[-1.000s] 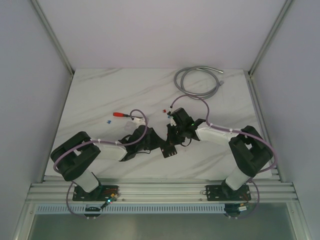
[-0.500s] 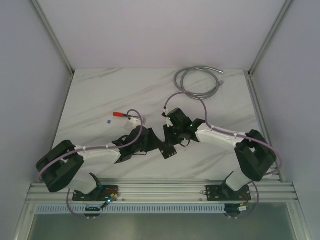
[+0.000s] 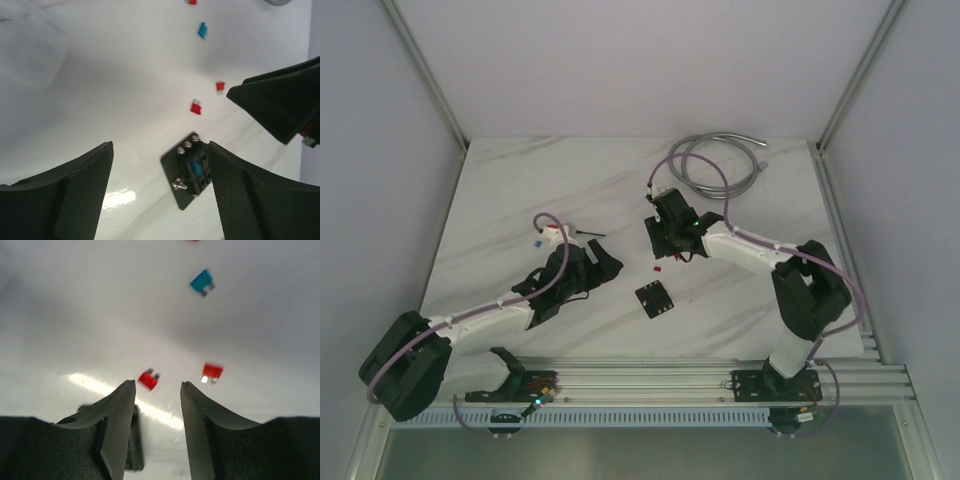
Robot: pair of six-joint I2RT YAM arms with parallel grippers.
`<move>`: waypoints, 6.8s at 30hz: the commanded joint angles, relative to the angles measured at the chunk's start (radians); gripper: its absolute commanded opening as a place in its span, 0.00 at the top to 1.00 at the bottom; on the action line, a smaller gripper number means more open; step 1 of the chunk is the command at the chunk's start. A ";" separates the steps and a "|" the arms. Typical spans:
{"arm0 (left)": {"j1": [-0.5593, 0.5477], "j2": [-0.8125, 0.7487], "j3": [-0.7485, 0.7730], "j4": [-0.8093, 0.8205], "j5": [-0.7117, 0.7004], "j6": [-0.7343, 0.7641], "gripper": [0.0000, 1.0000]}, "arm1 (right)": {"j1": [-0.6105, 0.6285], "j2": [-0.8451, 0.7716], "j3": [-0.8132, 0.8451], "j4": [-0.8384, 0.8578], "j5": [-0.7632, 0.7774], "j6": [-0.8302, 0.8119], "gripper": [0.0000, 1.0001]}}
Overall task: Snap on the fuse box
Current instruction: Install the fuse at the fuse box base, then pick up the fuse from the center of the board.
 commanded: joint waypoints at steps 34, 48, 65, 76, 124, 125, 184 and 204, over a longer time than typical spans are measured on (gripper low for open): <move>0.152 -0.092 -0.110 -0.034 0.065 0.049 0.00 | -0.154 0.373 0.239 0.103 -0.294 -0.536 0.56; 0.152 -0.088 -0.107 -0.034 0.068 0.047 0.00 | -0.154 0.432 0.285 0.093 -0.215 -0.502 0.61; 0.152 -0.083 -0.103 -0.033 0.076 0.046 0.00 | -0.153 0.422 0.312 -0.014 -0.157 -0.431 0.66; 0.151 -0.079 -0.102 -0.030 0.087 0.042 0.00 | -0.145 0.435 0.348 -0.084 -0.090 -0.349 0.63; 0.152 -0.058 -0.085 -0.028 0.108 0.046 0.00 | -0.141 0.477 0.448 -0.271 -0.151 -0.421 0.60; 0.152 -0.057 -0.084 -0.028 0.109 0.046 0.00 | -0.140 0.479 0.448 -0.275 -0.153 -0.421 0.60; -0.040 0.124 -0.048 0.540 -0.010 0.136 0.54 | 0.039 -0.185 -0.186 0.428 -0.095 0.461 0.79; -0.055 0.146 -0.016 0.589 -0.016 0.201 0.63 | 0.056 -0.216 -0.260 0.497 -0.149 0.538 0.79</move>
